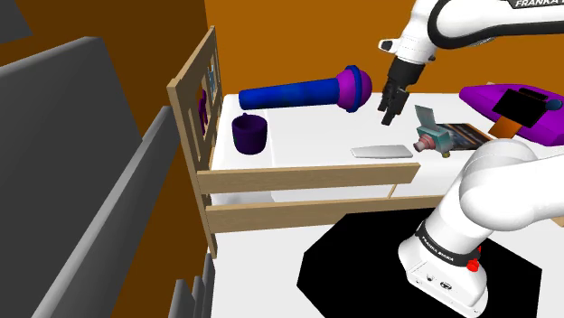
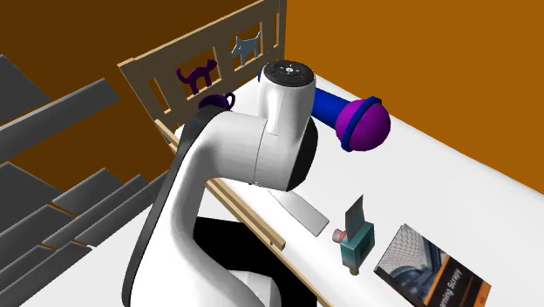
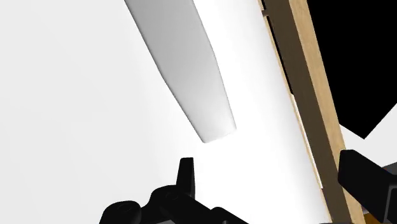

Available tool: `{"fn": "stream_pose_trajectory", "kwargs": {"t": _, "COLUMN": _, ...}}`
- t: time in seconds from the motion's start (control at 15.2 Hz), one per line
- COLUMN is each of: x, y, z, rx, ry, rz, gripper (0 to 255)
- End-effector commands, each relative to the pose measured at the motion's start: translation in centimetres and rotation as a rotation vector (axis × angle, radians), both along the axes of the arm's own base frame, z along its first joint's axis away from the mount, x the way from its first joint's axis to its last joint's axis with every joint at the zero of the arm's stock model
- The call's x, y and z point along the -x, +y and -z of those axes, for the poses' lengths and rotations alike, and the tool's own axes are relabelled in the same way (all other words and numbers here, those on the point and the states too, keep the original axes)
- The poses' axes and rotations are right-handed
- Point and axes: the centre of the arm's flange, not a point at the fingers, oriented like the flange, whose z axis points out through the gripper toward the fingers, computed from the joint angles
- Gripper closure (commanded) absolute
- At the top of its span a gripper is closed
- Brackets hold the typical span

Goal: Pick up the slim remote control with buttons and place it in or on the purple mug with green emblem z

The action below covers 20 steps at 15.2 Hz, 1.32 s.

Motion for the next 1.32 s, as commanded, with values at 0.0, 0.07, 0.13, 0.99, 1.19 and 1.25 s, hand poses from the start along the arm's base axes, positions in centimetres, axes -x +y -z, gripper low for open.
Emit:
{"fn": "stream_pose_trajectory", "kwargs": {"t": 0.0, "x": 0.3, "y": -0.9, "z": 2.6, "rx": 0.016, "ry": 0.01, "rz": -0.079, "gripper": 0}}
{"fn": "stream_pose_trajectory", "kwargs": {"t": 0.07, "x": 0.3, "y": -1.5, "z": 3.7, "rx": 0.024, "ry": 0.015, "rz": -0.114, "gripper": 0}}
{"fn": "stream_pose_trajectory", "kwargs": {"t": 0.13, "x": 0.4, "y": -2.1, "z": 4.8, "rx": 0.031, "ry": 0.021, "rz": -0.15, "gripper": 0}}
{"fn": "stream_pose_trajectory", "kwargs": {"t": 0.99, "x": 0.1, "y": -5.7, "z": 15.0, "rx": 0.076, "ry": 0.051, "rz": -0.359, "gripper": 0}}
{"fn": "stream_pose_trajectory", "kwargs": {"t": 1.19, "x": 0.1, "y": -5.7, "z": 15.3, "rx": 0.076, "ry": 0.051, "rz": -0.359, "gripper": 0}}
{"fn": "stream_pose_trajectory", "kwargs": {"t": 1.25, "x": 0.1, "y": -5.7, "z": 15.3, "rx": 0.076, "ry": 0.051, "rz": -0.359, "gripper": 0}}
